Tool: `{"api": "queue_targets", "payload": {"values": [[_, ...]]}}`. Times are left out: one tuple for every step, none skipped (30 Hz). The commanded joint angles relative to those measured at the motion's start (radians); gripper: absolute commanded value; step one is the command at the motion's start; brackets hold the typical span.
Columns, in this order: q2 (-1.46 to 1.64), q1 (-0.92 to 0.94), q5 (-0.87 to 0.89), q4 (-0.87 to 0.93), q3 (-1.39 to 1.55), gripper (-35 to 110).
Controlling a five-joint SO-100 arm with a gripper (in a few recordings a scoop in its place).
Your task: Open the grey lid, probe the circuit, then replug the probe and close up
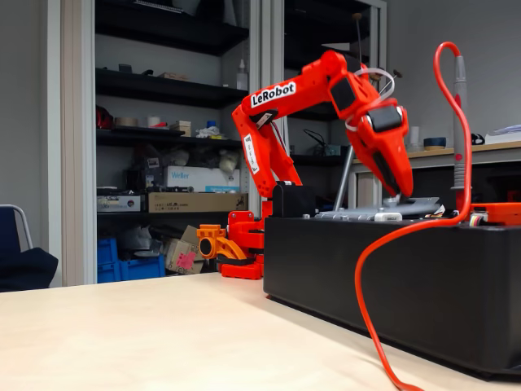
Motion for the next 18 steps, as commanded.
{"api": "queue_targets", "payload": {"values": [[-0.005,0.005,-0.008,0.037,-0.100,0],[-0.011,0.008,-0.012,0.046,-0.117,0],[-0.018,0.014,-0.012,0.057,-0.133,0],[-0.025,0.018,-0.012,0.067,-0.152,0],[-0.032,0.025,-0.014,0.080,-0.170,0],[-0.040,0.031,-0.014,0.095,-0.190,0],[-0.046,0.038,-0.017,0.107,-0.209,0],[-0.054,0.048,-0.020,0.120,-0.229,0],[-0.060,0.057,-0.020,0.138,-0.247,0],[-0.067,0.066,-0.028,0.153,-0.267,0],[-0.074,0.077,-0.034,0.172,-0.285,0],[-0.078,0.089,-0.035,0.189,-0.302,0],[-0.080,0.100,-0.043,0.202,-0.316,0],[-0.080,0.114,-0.044,0.219,-0.328,0],[-0.080,0.126,-0.041,0.236,-0.339,0],[-0.080,0.140,-0.046,0.252,-0.351,0],[-0.081,0.155,-0.043,0.270,-0.360,0],[-0.080,0.172,-0.043,0.284,-0.368,0]]}}
